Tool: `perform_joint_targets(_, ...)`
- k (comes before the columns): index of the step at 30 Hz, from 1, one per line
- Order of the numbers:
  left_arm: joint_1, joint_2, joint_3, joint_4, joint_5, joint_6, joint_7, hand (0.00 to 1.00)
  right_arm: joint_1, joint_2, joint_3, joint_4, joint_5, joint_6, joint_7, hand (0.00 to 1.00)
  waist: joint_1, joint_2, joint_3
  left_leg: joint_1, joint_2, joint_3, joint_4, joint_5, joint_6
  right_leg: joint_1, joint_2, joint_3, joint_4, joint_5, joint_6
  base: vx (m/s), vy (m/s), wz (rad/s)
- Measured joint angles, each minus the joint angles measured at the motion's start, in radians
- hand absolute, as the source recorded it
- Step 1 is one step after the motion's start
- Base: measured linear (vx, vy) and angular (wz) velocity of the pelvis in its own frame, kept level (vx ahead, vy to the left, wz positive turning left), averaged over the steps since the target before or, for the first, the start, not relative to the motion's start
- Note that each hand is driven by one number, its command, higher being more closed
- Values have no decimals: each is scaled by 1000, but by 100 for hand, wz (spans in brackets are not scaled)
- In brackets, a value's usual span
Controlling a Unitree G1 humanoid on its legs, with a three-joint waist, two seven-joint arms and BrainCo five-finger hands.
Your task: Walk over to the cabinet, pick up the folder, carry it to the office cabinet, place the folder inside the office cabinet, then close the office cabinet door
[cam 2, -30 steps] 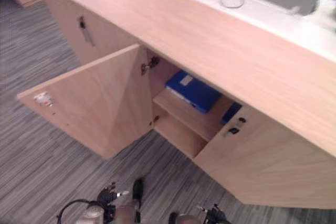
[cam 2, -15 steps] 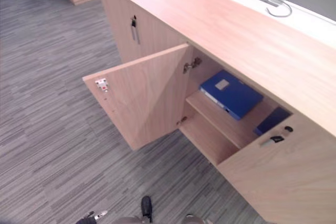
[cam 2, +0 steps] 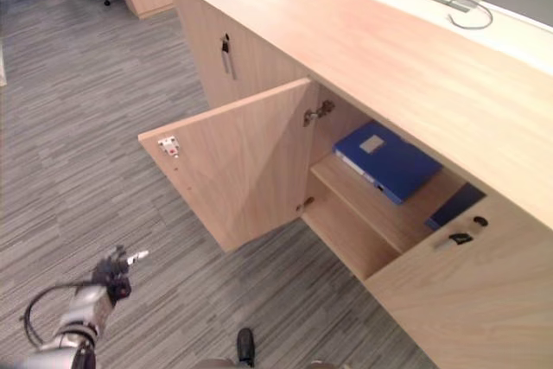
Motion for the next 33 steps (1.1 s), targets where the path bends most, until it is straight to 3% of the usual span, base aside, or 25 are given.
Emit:
perform_joint_targets(9, -253, 20, -190, 106, 145, -4, 59, 0, 2, -36, 78, -6, 30, -1, 13, 0, -29, 4, 12, 10, 39, 83, 0, -10, -18, -46, 29, 93, 23, -3, -9, -28, -26, -28)
perform_joint_targets(16, -306, 108, -194, 195, 166, 18, 105, 0, 40, -43, 178, -41, 26, -8, 29, 0, -18, -8, 34, 11, 69, 188, 2, -18, -32, -105, 56, 197, 44, 9, -22, -28, -12, -46)
perform_joint_targets(22, -331, 177, -136, 267, 137, 65, 122, 0, 63, -45, 184, -42, 25, -9, 45, 0, -12, -19, 41, 32, 100, 281, 5, -18, -42, -137, 82, 293, 54, 47, -20, -74, 0, -48)
perform_joint_targets(29, -357, 197, -11, 261, 88, 65, 122, 0, 141, -43, 187, -42, 10, -7, 50, 0, -5, -32, 45, 29, 104, 310, 0, -6, -48, -178, 86, 332, 83, 61, -18, -150, 19, -17)
perform_joint_targets(33, -380, 211, -80, 161, 122, 50, 132, 0, 164, -39, 223, -42, -15, -7, 59, 0, -6, -33, 45, 20, 102, 291, 0, 8, -44, -182, 81, 314, 84, 59, -12, -115, 31, 12)
